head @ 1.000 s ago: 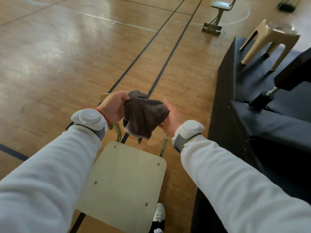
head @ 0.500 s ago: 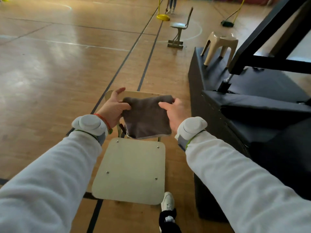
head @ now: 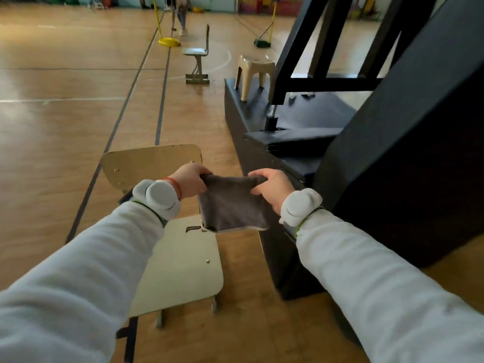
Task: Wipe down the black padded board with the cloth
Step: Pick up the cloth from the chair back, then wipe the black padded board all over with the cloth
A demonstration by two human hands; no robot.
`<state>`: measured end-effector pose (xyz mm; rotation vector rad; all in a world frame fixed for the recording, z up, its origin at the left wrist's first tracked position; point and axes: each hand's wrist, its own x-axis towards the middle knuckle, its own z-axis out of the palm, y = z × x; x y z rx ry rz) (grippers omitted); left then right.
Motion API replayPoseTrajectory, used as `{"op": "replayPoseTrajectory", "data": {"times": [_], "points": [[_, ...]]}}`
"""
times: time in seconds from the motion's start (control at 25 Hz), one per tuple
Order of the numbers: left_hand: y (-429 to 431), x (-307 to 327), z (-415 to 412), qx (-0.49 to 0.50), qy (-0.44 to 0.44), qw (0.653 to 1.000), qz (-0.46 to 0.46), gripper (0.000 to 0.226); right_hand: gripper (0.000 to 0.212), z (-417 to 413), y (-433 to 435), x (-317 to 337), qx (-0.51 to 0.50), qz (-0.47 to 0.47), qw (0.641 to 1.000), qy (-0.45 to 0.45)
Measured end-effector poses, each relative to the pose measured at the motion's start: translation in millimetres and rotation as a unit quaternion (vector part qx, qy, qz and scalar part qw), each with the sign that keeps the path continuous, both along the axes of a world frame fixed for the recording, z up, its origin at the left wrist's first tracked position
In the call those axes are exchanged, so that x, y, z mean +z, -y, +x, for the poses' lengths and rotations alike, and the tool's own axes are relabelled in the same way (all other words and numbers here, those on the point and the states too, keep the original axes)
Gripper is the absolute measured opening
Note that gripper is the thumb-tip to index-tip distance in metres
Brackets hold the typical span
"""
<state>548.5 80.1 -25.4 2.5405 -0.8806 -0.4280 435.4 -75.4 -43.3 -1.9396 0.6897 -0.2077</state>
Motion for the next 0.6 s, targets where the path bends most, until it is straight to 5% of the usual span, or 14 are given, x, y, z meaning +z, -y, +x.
{"op": "replayPoseTrajectory", "data": {"times": [0.32,0.52,0.6], "points": [[92,-16,-99,-0.055,-0.092,0.994,-0.025,0.023,0.012,-144,75,-8,-0.116,-0.008,0.991,-0.064],[163,-14,-207,-0.068,-0.118,0.987,-0.09,0.008,0.033,-266,123,4,-0.137,0.044,0.988,-0.048],[186,-11,-250,-0.038,-0.194,0.971,-0.138,0.009,0.04,-312,140,7,-0.181,0.084,0.98,-0.021]]}}
